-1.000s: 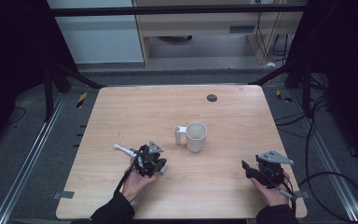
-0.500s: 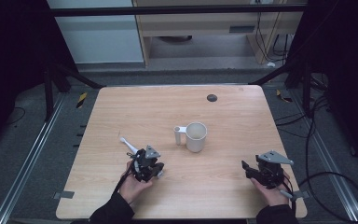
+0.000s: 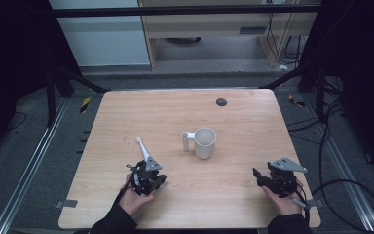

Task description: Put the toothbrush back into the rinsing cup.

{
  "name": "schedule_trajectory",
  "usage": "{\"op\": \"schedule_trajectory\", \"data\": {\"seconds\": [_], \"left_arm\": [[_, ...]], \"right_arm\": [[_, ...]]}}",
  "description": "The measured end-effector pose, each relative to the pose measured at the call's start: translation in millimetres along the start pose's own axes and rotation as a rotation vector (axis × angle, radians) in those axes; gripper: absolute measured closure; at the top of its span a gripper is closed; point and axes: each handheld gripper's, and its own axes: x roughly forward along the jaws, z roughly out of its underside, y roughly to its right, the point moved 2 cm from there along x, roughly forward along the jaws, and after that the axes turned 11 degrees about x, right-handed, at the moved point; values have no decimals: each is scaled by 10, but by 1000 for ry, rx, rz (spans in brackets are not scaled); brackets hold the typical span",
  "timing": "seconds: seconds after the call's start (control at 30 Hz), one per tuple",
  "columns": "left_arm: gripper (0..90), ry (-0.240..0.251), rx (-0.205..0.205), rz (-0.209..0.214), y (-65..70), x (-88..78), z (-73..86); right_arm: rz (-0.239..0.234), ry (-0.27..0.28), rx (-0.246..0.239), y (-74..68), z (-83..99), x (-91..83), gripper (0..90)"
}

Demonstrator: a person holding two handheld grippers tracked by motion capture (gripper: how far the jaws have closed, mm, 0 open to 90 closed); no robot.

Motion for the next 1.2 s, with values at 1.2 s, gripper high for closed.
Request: {"op": "schedule_trajectory", "data": {"seconds": [1.2], "left_arm": [[894, -20, -50, -26, -104, -244, 345]], "right_arm": [[1, -2, 2, 1, 2, 2, 387]]}}
